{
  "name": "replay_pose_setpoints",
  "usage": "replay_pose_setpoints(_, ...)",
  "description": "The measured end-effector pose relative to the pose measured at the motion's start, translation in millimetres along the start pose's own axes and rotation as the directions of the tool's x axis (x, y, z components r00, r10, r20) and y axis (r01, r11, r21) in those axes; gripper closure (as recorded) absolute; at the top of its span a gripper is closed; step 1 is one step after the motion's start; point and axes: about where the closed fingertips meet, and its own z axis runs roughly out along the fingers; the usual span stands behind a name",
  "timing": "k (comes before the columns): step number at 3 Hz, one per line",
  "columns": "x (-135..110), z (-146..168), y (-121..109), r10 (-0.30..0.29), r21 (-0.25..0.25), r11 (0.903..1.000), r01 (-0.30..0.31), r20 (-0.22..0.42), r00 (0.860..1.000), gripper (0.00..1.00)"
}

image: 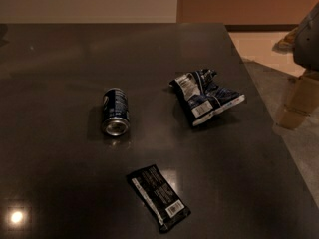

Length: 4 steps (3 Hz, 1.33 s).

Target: Place pepsi can upright

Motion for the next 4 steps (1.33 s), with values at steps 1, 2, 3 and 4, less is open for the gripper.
replay_pose_setpoints(1, 0, 0, 0, 0.0, 0.0, 1.0, 0.0, 0.0, 1.0, 0.0)
replay_pose_setpoints(2, -16, 7, -12, 0.049, -0.004, 0.9988, -0.049, 0.009, 0.999, 0.0)
replay_pose_setpoints(3, -48, 24, -36, 0.138, -0.02, 0.9903, -0.138, 0.029, 0.99, 0.0)
replay_pose_setpoints(4, -73, 40, -55, 0.216, -0.036, 0.9761, -0.214, 0.04, 0.976, 0.0)
